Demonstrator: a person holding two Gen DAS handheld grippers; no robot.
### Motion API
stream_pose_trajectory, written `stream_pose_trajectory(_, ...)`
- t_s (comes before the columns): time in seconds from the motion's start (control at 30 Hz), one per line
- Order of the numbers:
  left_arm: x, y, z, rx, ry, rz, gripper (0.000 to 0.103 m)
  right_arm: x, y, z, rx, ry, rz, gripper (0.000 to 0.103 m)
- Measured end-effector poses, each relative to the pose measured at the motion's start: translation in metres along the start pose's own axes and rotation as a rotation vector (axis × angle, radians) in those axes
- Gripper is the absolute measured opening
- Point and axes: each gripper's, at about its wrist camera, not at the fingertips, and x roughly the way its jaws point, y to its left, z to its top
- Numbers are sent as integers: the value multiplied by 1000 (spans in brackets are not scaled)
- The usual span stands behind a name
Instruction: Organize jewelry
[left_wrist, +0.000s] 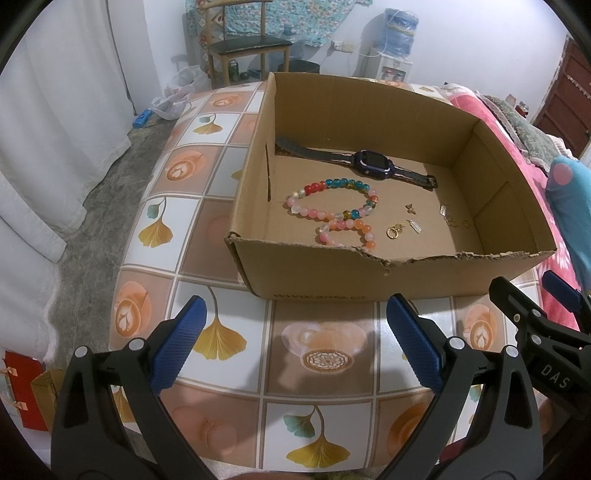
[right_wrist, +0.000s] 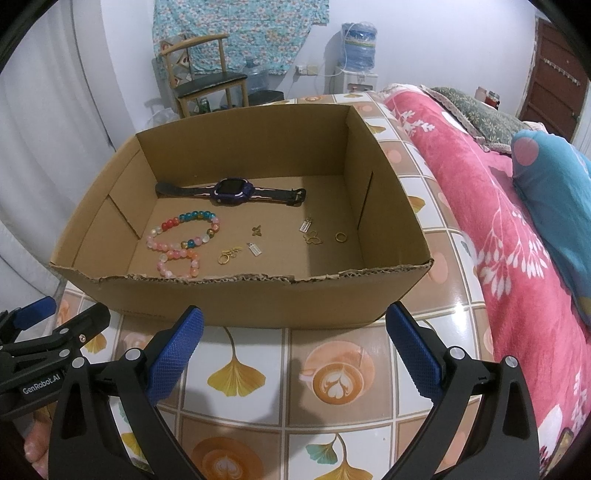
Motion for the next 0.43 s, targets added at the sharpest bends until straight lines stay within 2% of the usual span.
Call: stream_pose_trajectory(0.43, -5, -2, -1, -1, -6, -4, 95, -3, 0, 4, -3, -5, 1, 96)
